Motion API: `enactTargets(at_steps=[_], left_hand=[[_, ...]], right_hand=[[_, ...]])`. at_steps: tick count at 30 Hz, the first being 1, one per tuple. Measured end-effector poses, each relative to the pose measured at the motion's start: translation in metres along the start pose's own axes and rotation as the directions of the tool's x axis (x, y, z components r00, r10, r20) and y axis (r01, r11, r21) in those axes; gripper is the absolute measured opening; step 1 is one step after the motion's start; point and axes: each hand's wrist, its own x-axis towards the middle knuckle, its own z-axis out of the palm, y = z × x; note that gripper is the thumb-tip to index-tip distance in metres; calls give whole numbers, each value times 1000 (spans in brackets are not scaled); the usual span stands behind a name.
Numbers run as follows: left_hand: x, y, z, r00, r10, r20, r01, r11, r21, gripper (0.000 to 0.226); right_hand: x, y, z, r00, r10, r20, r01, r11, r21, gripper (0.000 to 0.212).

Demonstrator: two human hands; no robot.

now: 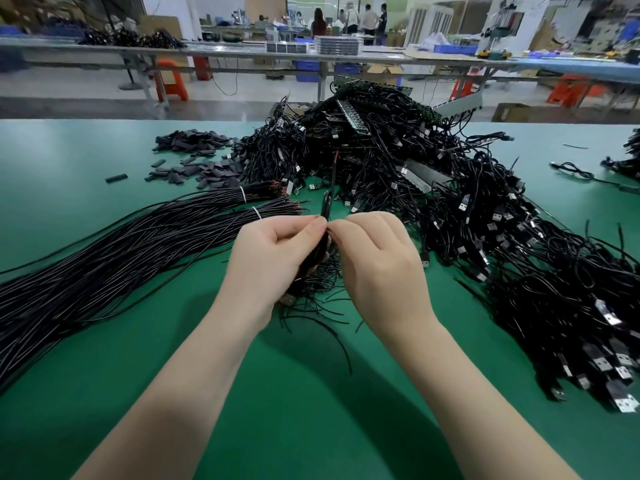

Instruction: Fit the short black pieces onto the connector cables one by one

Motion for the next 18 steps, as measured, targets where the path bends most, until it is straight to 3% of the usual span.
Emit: enactTargets(at_steps=[5,12,15,18], left_hand=[[-1,1,-2,990,63,125,-69,997,46,31],[1,1,-4,982,48,184,-46,999,-15,27],[-2,3,-1,986,13,169,-8,1000,-26,25],[-4,3,2,989,-2,145,7,999,-34,32]], right_hand=[[3,0,-1,999,18,42,-19,1000,8,8],[11,2,-8,989,108,97,-121,983,141,7],[14,-1,-11,957,251,146,-285,912,296,9],[13,-6,-11,850,478,222,-526,750,401,7]])
